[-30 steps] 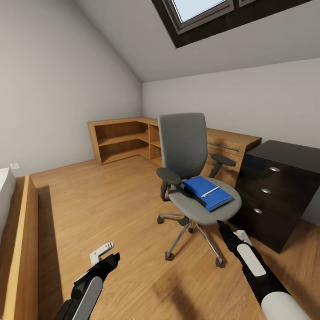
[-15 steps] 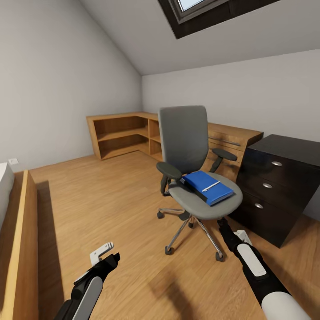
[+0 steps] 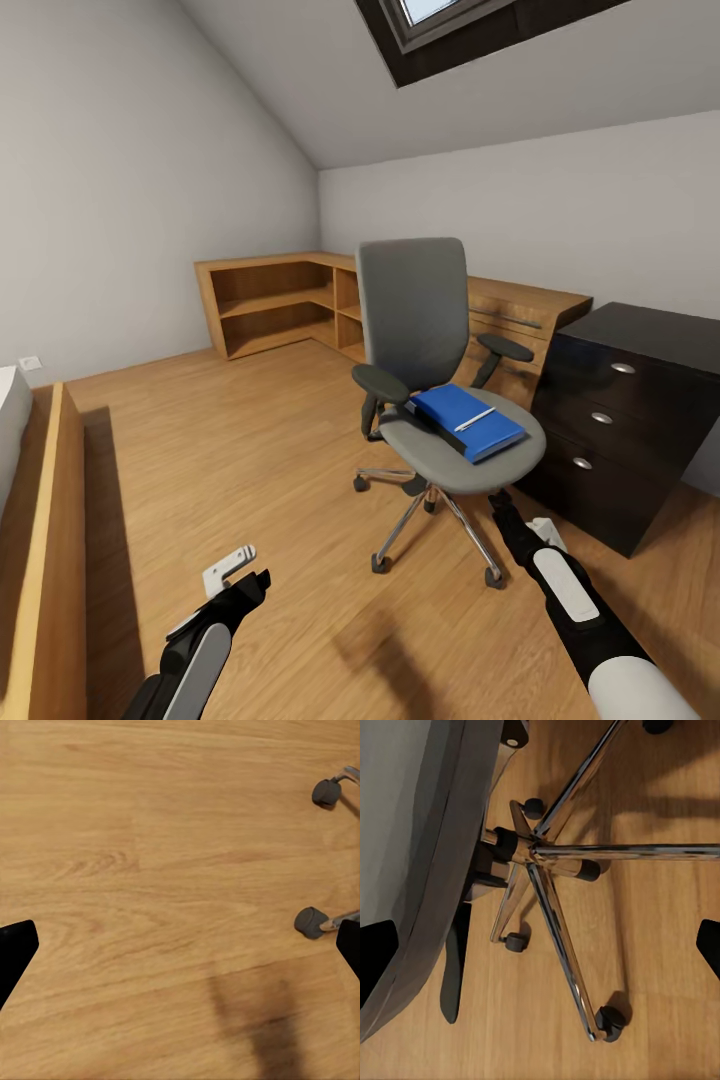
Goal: In the bedroom, organize the workspace by keeping the computer under the desk, ensuring the monitor is on the desk, placing the keyboard on the desk next to the monitor, placing the mouse on the desk next to the keyboard, moving the folder from the swivel chair onto the desk next to the mouse, stacking the notebook on top of the folder with the pen on top of the notebook, and positioning the swivel chair next to the desk.
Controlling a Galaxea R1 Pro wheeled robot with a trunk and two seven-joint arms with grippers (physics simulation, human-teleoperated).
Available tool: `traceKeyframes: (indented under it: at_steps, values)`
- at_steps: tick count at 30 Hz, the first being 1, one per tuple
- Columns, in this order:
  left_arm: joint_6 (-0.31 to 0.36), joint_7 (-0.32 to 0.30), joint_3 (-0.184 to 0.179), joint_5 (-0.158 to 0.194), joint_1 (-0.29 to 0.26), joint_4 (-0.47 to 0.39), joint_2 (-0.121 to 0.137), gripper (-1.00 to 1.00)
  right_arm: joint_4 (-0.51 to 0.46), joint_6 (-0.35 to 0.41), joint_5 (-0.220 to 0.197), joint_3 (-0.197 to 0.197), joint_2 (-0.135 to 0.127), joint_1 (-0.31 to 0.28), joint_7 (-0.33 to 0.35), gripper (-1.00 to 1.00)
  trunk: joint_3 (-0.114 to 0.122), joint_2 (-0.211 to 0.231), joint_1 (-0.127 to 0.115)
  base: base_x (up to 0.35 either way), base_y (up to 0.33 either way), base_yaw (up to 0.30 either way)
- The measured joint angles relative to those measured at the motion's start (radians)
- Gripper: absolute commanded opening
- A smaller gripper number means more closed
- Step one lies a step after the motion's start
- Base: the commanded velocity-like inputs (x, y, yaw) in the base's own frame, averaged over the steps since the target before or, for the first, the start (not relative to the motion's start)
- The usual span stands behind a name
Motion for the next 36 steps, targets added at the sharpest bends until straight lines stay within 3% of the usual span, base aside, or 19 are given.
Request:
traceKeyframes:
  at_steps: [36]
  values:
    - [0.0, -0.001, -0.001, -0.001, 0.0, 0.015, 0.0, 1.0, -0.001, -0.003, 0.001, 0.004, 0.002, 0.0, 0.003, 1.0, 0.0, 0.0, 0.0, 0.159, 0.0, 0.0]
